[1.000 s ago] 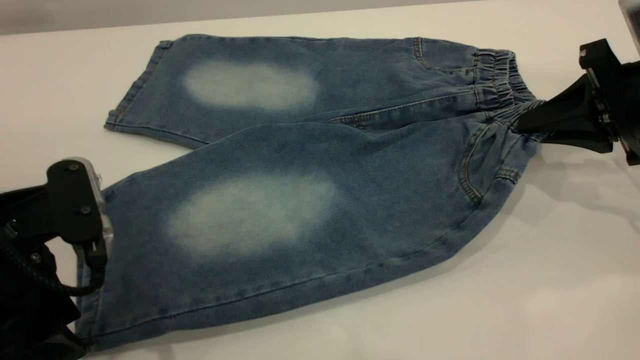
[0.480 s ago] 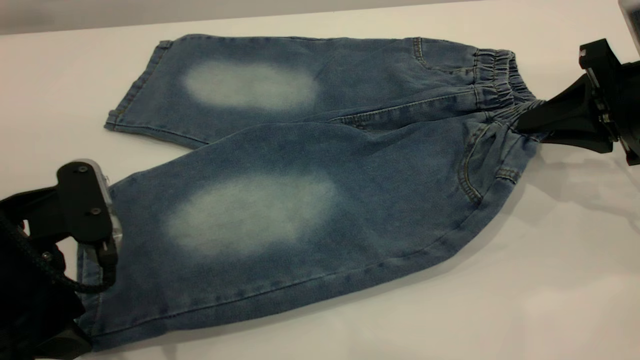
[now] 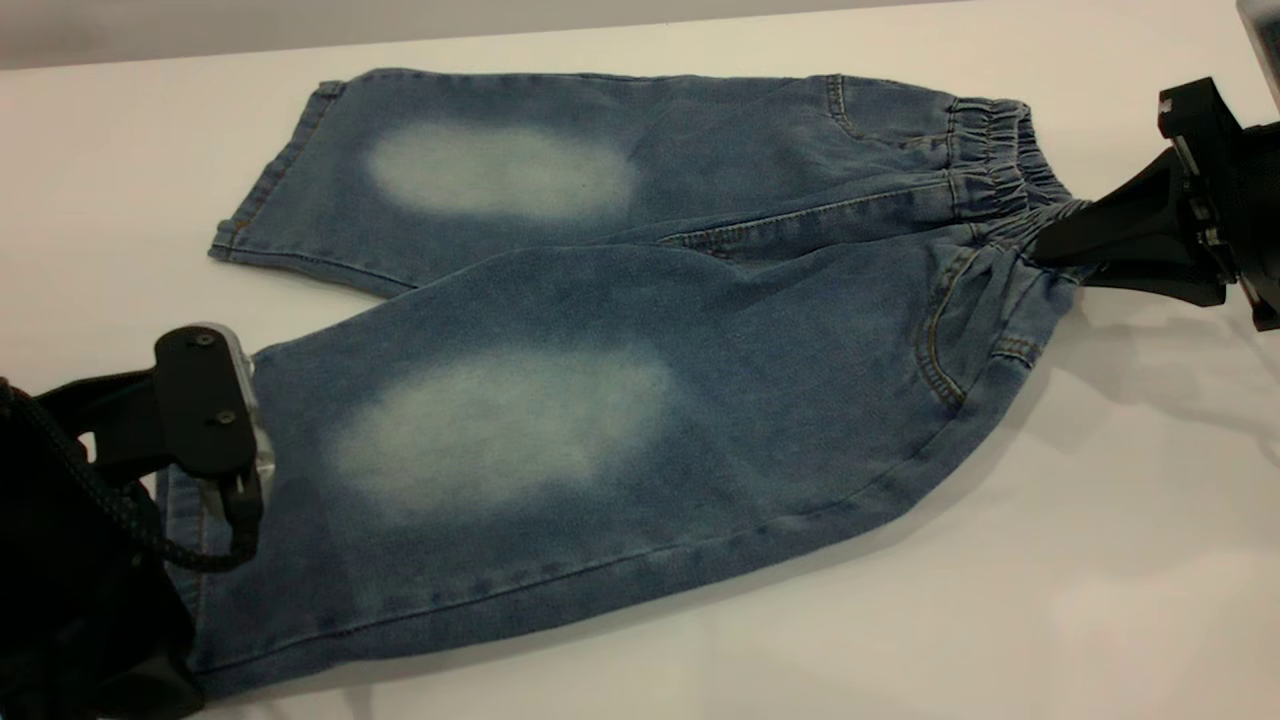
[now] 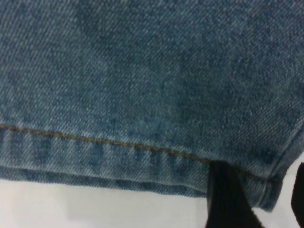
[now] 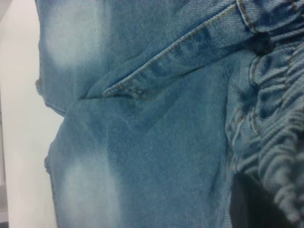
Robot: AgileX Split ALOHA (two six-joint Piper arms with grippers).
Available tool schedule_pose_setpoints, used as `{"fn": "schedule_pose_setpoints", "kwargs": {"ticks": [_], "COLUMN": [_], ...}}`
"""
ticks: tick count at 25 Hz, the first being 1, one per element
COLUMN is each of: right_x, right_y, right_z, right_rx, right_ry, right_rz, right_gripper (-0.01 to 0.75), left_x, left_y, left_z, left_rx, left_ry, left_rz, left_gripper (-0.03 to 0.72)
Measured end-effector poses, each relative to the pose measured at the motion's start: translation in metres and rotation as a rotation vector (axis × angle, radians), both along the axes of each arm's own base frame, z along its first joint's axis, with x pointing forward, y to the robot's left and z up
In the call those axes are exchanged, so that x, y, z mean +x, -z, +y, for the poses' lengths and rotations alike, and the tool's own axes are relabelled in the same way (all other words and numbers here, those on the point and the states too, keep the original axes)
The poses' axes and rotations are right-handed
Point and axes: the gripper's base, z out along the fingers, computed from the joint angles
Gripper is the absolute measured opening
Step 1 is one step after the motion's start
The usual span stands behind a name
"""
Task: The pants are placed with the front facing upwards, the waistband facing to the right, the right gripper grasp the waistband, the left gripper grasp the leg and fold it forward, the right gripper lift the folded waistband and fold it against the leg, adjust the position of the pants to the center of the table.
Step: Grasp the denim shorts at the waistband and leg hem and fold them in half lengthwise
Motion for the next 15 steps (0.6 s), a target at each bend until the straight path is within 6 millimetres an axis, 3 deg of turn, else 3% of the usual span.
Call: {"fn": "schedule_pose_setpoints", "kwargs": {"ticks": [15], "right_x": [0.0], "right_y": [0.0], "right_z": [0.0], "right_rx": [0.0], "right_ry": [0.0], "right_rz": [0.0], "right_gripper": [0.045], "left_x": [0.0], "left_y": [0.012], "left_z": [0.002], "left_rx": [0.025], "left_ry": [0.001], "left_rz": [0.013], "left_gripper": [0.316]}}
